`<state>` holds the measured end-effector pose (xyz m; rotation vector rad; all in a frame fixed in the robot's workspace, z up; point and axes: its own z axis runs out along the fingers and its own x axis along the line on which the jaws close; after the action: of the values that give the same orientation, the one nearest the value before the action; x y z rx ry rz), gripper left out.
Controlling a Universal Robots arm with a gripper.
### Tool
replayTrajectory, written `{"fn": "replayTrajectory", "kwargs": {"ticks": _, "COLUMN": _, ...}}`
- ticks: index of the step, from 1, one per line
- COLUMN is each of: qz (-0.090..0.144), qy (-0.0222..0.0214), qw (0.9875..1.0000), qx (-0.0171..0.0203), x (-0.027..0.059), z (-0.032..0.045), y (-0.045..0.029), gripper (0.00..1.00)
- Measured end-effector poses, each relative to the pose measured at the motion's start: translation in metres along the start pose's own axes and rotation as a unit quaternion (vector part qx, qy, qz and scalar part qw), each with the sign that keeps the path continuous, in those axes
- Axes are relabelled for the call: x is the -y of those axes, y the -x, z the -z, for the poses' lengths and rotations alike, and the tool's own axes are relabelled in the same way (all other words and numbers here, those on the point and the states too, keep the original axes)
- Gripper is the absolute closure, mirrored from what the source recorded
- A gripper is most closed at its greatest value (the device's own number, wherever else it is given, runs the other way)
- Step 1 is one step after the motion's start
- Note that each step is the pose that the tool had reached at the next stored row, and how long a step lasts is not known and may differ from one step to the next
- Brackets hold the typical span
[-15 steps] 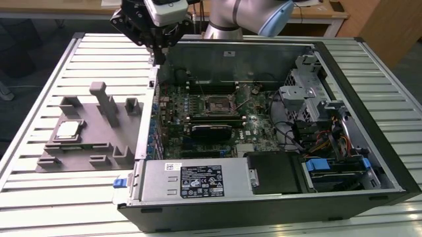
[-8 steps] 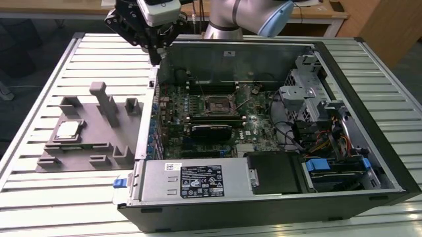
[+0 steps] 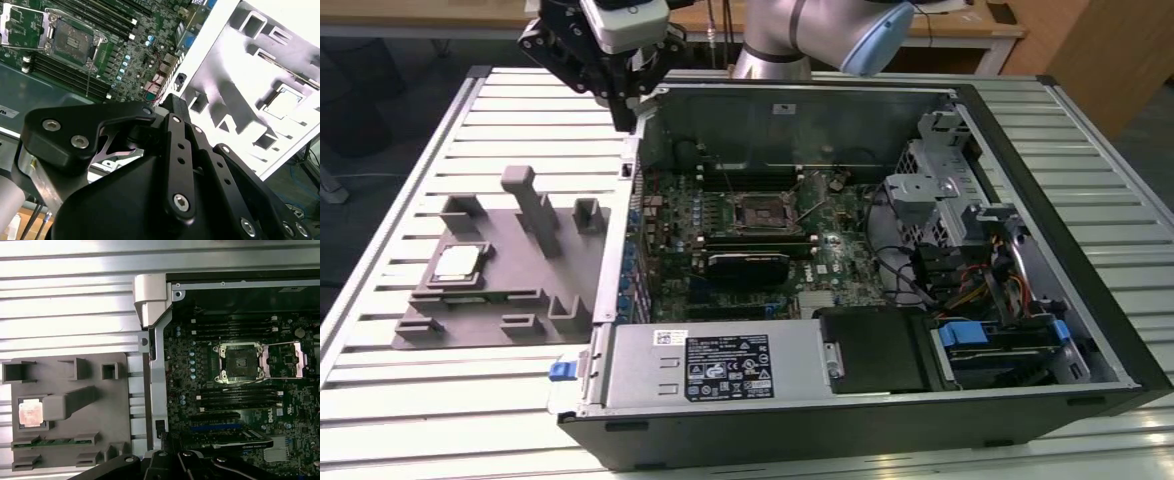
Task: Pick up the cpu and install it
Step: 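Reach for the cpu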
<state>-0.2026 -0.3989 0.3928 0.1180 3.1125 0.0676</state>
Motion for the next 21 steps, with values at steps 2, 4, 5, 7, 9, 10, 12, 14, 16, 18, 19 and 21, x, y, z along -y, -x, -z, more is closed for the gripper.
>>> {"fn": "replayTrajectory", "kwargs": {"ticks": 2, "qz": 0.000, "qy": 0.0000, "qw": 1.0000, "qx": 0.0000, "x": 0.0002, "z": 0.0000, "y": -0.0024, "gripper": 0.89}}
{"fn": "replayTrajectory", "kwargs": {"ticks": 4, "qz": 0.000, "qy": 0.0000, "qw": 1.0000, "qx": 0.0000, "x": 0.0004, "z": 0.0000, "y": -0.0048, "gripper": 0.89}}
{"fn": "replayTrajectory", "kwargs": {"ticks": 5, "qz": 0.000, "qy": 0.0000, "qw": 1.0000, "qx": 0.0000, "x": 0.0005, "z": 0.0000, "y": -0.0059, "gripper": 0.89}}
{"fn": "replayTrajectory", "kwargs": {"ticks": 7, "qz": 0.000, "qy": 0.0000, "qw": 1.0000, "qx": 0.0000, "x": 0.0006, "z": 0.0000, "y": -0.0084, "gripper": 0.89}}
{"fn": "replayTrajectory", "kwargs": {"ticks": 9, "qz": 0.000, "qy": 0.0000, "qw": 1.0000, "qx": 0.0000, "x": 0.0008, "z": 0.0001, "y": -0.0107, "gripper": 0.89}}
{"fn": "replayTrajectory", "kwargs": {"ticks": 10, "qz": 0.000, "qy": 0.0000, "qw": 1.0000, "qx": 0.0000, "x": 0.0009, "z": 0.0001, "y": -0.0121, "gripper": 0.89}}
{"fn": "replayTrajectory", "kwargs": {"ticks": 12, "qz": 0.000, "qy": 0.0000, "qw": 1.0000, "qx": 0.0000, "x": 0.0012, "z": 0.0000, "y": -0.0146, "gripper": 0.89}}
{"fn": "replayTrajectory", "kwargs": {"ticks": 14, "qz": 0.000, "qy": 0.0000, "qw": 1.0000, "qx": 0.0000, "x": 0.0013, "z": 0.0000, "y": -0.0172, "gripper": 0.89}}
{"fn": "replayTrajectory", "kwargs": {"ticks": 16, "qz": 0.000, "qy": 0.0000, "qw": 1.0000, "qx": 0.0000, "x": 0.0015, "z": 0.0000, "y": -0.0199, "gripper": 0.89}}
{"fn": "replayTrajectory", "kwargs": {"ticks": 18, "qz": 0.000, "qy": 0.0000, "qw": 1.0000, "qx": 0.0000, "x": 0.0018, "z": -0.0002, "y": -0.0235, "gripper": 0.89}}
{"fn": "replayTrajectory", "kwargs": {"ticks": 19, "qz": 0.000, "qy": 0.0000, "qw": 1.0000, "qx": 0.0000, "x": 0.0020, "z": -0.0003, "y": -0.0256, "gripper": 0.89}}
{"fn": "replayTrajectory", "kwargs": {"ticks": 21, "qz": 0.000, "qy": 0.0000, "qw": 1.0000, "qx": 0.0000, "x": 0.0023, "z": -0.0009, "y": -0.0299, "gripper": 0.89}}
